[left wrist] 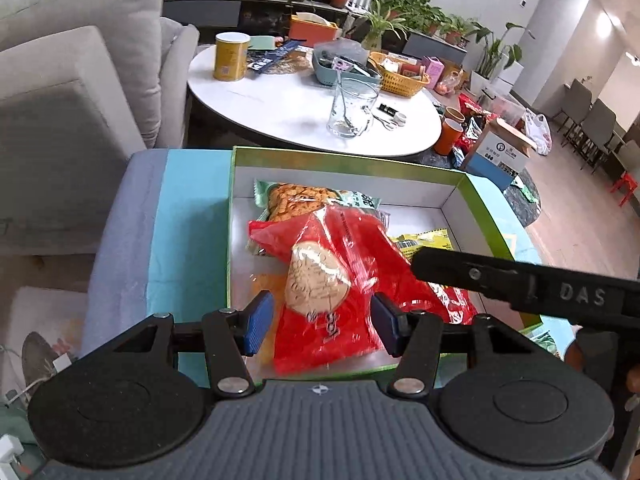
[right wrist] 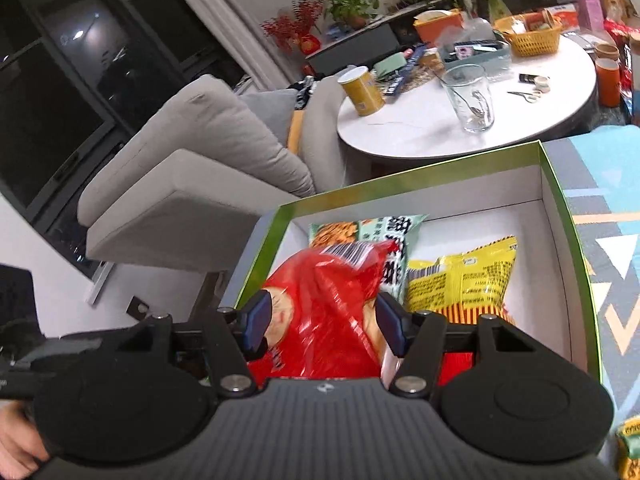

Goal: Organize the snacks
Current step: 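Move the left tool to the red cartoon chip bag and grasp it, then lower the red chip bag into the green box and open the left gripper, then withdraw the left tool from the box toward the remaining snacks, then grasp the clear bread-stick bag with red top using the left gripper, then carry the bread-stick bag into the green box and open the left gripper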

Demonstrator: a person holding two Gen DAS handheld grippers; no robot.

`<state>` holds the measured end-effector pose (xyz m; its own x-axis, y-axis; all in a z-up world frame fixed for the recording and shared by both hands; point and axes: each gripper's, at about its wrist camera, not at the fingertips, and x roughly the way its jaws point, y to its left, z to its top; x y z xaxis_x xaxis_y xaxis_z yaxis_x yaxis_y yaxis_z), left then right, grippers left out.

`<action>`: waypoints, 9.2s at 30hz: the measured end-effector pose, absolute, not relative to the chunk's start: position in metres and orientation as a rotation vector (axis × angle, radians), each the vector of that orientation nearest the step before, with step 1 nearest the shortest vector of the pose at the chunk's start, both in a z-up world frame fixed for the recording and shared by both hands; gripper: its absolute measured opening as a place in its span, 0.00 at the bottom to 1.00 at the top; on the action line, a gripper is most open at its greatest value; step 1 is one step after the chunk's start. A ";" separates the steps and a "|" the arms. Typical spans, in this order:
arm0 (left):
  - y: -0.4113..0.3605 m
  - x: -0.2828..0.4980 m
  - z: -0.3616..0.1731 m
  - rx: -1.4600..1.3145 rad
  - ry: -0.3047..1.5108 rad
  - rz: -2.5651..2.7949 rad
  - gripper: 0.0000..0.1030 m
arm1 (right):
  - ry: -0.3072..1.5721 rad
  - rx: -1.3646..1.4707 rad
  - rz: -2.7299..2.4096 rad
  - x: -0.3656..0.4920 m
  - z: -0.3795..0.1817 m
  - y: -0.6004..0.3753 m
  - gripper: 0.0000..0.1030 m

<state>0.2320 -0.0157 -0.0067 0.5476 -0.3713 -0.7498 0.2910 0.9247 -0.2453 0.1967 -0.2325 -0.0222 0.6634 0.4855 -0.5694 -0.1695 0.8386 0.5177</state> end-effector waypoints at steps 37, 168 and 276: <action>0.029 0.158 -0.060 -0.295 1.012 -0.377 0.48 | 1.014 0.406 0.395 0.162 -0.072 -0.181 0.50; 0.049 0.063 -0.068 0.057 0.817 -0.147 0.63 | 0.768 -0.286 0.361 -0.019 -0.095 -0.216 0.77; -0.160 0.201 -0.016 0.009 0.772 -0.464 0.35 | 0.579 0.372 -0.122 0.130 -0.050 -0.337 0.65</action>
<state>0.2007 -0.1601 -0.0160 0.6209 -0.4004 -0.6740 0.4066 0.8995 -0.1598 0.1299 -0.3368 -0.0499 0.8318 -0.0089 -0.5550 0.2157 0.9265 0.3083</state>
